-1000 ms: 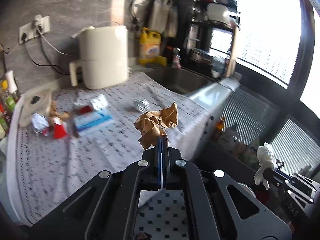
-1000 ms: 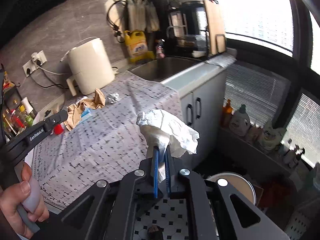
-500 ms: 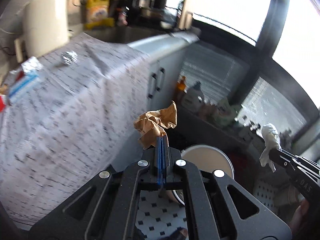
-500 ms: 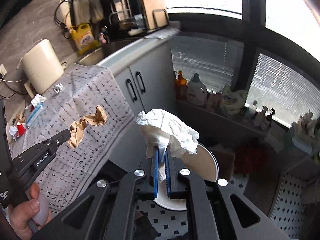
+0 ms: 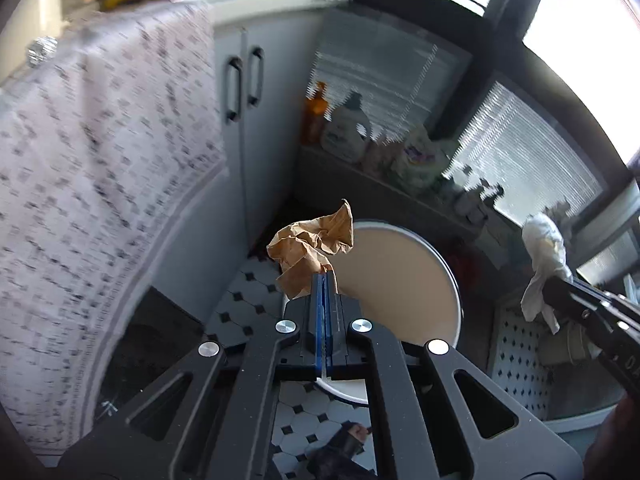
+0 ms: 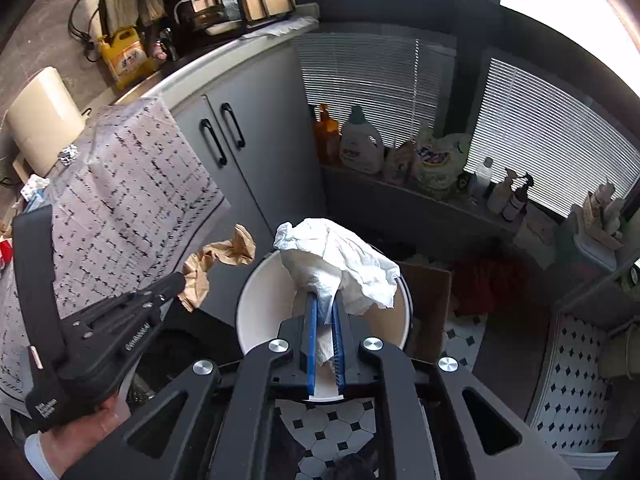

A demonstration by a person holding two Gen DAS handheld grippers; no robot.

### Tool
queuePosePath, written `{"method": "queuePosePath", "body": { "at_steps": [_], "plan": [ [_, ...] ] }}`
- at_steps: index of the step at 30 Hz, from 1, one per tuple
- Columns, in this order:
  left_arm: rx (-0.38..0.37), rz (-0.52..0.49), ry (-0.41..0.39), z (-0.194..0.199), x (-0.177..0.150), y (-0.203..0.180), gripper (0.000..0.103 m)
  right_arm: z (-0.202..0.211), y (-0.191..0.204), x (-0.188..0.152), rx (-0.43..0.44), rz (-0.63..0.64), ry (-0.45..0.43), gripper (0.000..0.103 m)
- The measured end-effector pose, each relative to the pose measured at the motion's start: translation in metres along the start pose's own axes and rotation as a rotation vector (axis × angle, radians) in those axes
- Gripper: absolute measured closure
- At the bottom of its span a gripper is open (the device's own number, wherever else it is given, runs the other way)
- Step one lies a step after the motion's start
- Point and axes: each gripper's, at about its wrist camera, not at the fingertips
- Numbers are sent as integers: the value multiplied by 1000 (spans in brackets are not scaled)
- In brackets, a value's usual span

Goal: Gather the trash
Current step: 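Carry the brown paper and tissue over the bucket and open the left tool, then open the right tool to drop the tissue into the bucket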

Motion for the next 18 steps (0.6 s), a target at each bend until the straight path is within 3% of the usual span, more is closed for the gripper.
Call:
{"method": "queuePosePath", "body": {
  "at_steps": [7, 8, 9, 10, 18],
  "plan": [
    [-92, -26, 76, -38, -14, -30, 97, -2, -22, -9, -47, -23, 20, 94],
    [-100, -26, 81, -39, -15, -31, 83, -2, -24, -10, -51, -26, 20, 94],
    [-116, -25, 83, -40, -14, -34, 57, -2, -25, -11, -53, -28, 21, 94],
    [-116, -23, 69, -37, -14, -35, 47, -2, -26, -11, -53, -29, 21, 94],
    [-43, -18, 31, -16, -2, -19, 41, 1, -19, -3, -22, -28, -2, 94]
  ]
}}
Point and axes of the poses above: each gripper's, at about its wrist camera, not at the fingertips, and z roughly against the way its jaws point, y to its left, x to its top, and after that the axes turned 6 degrees about x, right-handed
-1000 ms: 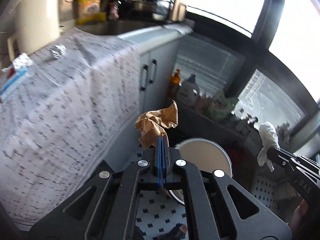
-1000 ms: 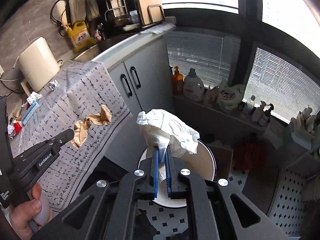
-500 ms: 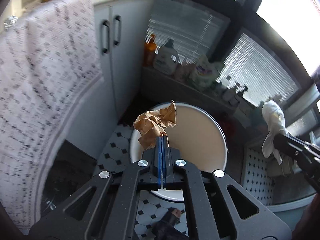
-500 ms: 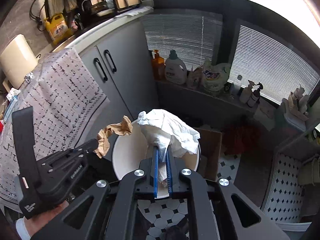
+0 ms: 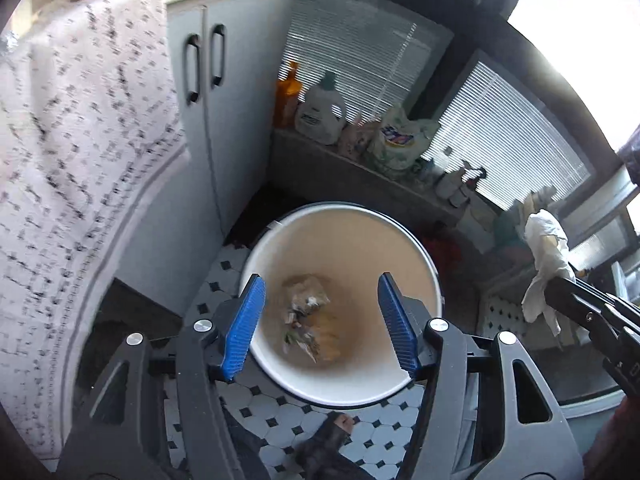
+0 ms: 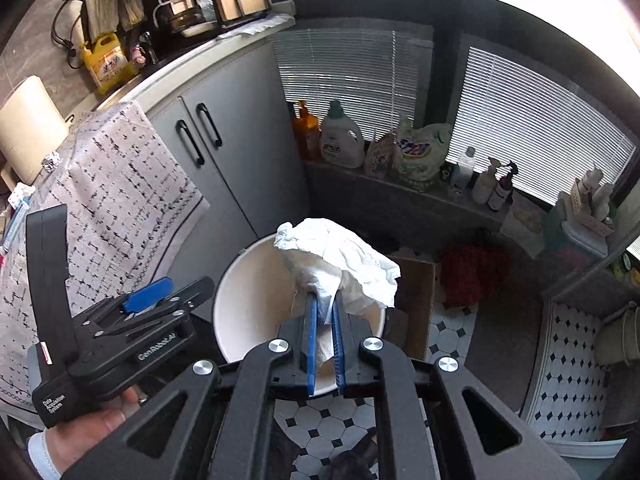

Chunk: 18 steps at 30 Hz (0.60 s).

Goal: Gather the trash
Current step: 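Open the right tool to drop the tissue into the bucket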

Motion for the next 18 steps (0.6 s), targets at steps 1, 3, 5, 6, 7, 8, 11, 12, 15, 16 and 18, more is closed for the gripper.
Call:
{"method": "queuePosePath", "body": {
  "at_steps": [1, 3, 5, 6, 7, 8, 11, 12, 15, 16, 18],
  "plan": [
    [10, 2, -9, 4, 2, 4, 40, 0, 3, 2, 8, 5, -5, 94],
    [34, 6, -27, 13, 7, 12, 37, 0, 11, 5, 28, 18, -12, 94],
    [54, 12, -35, 20, 10, 21, 36, -2, 17, 8, 41, 27, -14, 94],
    [69, 17, -40, 24, 13, 27, 36, -4, 20, 9, 48, 29, -15, 94],
    [79, 21, -45, 28, 14, 32, 35, -7, 24, 10, 58, 33, -16, 94],
    [90, 25, -50, 31, 15, 37, 34, -9, 27, 11, 63, 37, -16, 93],
    [126, 36, -63, 43, 18, 54, 31, -14, 35, 15, 68, 30, -18, 49],
    [138, 39, -67, 47, 19, 59, 31, -12, 37, 15, 61, 23, -36, 43],
    [167, 51, -82, 60, 20, 76, 28, -12, 42, 19, 77, 19, -33, 42],
    [173, 54, -87, 64, 20, 80, 27, -10, 45, 21, 79, 19, -31, 41],
    [189, 66, -101, 74, 23, 88, 26, -4, 51, 24, 83, 33, -41, 37]
  ]
}}
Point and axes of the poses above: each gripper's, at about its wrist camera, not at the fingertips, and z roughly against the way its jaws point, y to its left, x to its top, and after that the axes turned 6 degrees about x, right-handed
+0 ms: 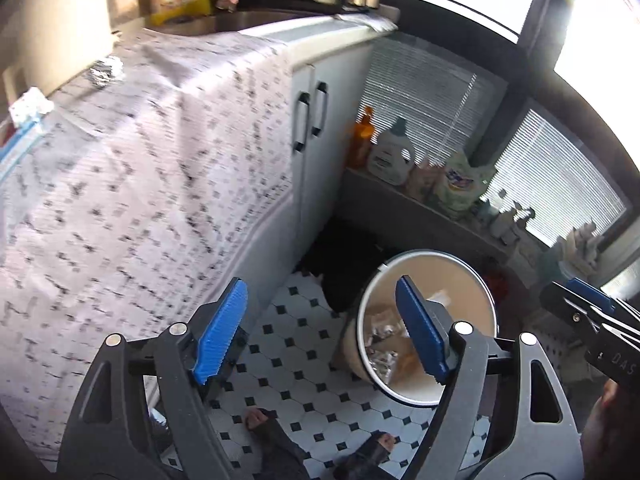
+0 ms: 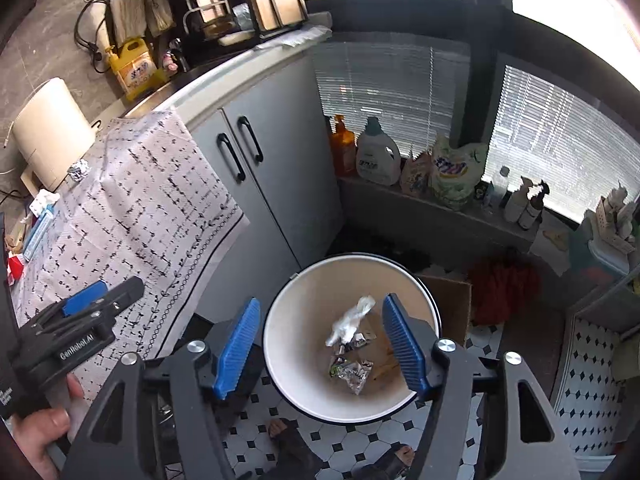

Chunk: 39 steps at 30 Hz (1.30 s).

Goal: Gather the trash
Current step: 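Open the right tool to drop the tissue into the bucket, then bring both tools back over the counter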

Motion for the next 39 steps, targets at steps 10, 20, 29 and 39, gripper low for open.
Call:
{"method": "queuePosePath", "body": {
  "at_steps": [10, 20, 29, 39],
  "plan": [
    [75, 84, -109, 47, 25, 54, 14, 27, 58, 33, 67, 97, -74, 21],
    [154, 195, -224, 93, 46, 125, 6, 42, 142, 55, 170, 196, -130, 8],
    [249, 285, -286, 119, 48, 185, 6, 40, 205, 66, 233, 281, -143, 8],
    [318, 389, -326, 130, 45, 258, 6, 25, 265, 70, 260, 336, -149, 8]
  ]
}}
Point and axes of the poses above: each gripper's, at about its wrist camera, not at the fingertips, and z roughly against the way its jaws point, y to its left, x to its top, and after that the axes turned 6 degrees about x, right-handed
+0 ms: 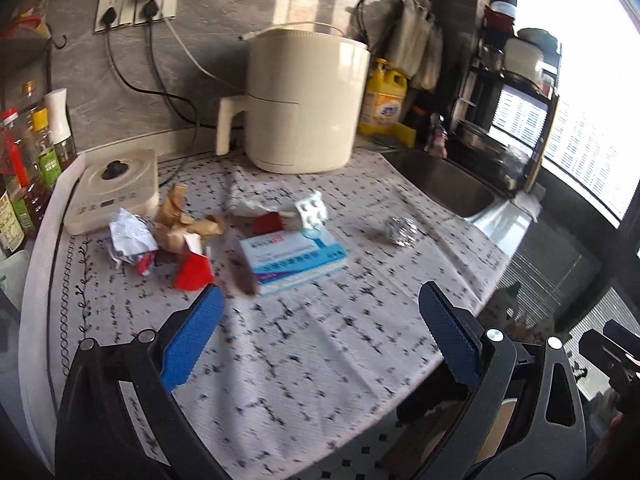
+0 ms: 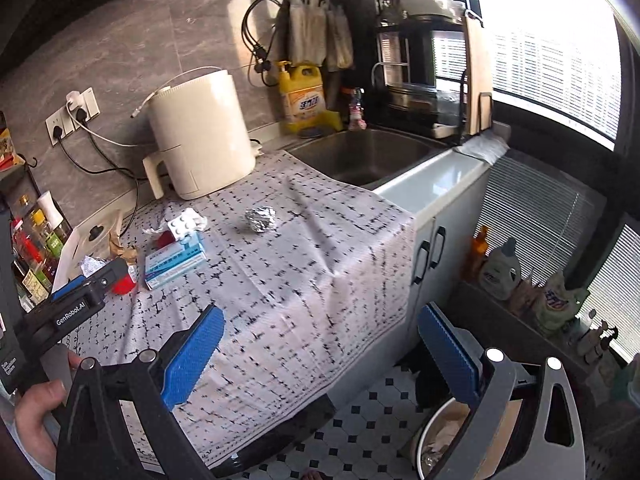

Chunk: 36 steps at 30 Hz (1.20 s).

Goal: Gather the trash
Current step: 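Bring both tools back over the counter, then grasp the red paper with the left tool while the right tool grasps the white pill blister pack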

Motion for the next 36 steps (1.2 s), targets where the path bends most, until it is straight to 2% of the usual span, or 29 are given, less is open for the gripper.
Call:
{"method": "queuePosePath", "body": {
  "at_steps": [12, 15, 20, 27, 28, 29, 32, 34, 36],
  "plan": [
    [56, 87, 29, -46, 16, 79, 6, -48, 76, 22, 25, 75, 16, 8],
    [58, 93, 43, -58, 20, 92, 12, -58, 93, 25, 34, 88, 23, 8],
    [69, 111, 83, -75, 21, 104, 24, -67, 114, 30, 41, 119, 30, 8],
    [98, 95, 135, -97, 16, 103, 27, -85, 122, 38, 72, 141, 49, 8],
    [102, 93, 139, -100, 16, 102, 29, -89, 123, 39, 77, 144, 52, 8],
    [106, 96, 146, -103, 16, 103, 37, -94, 125, 41, 87, 147, 55, 8],
    [121, 108, 189, -117, 18, 105, 76, -109, 129, 49, 124, 162, 63, 8],
    [132, 122, 178, -118, 22, 105, 76, -121, 134, 53, 152, 178, 73, 8],
    [155, 130, 134, -111, 31, 104, 77, -134, 138, 60, 184, 194, 87, 8]
  ]
}}
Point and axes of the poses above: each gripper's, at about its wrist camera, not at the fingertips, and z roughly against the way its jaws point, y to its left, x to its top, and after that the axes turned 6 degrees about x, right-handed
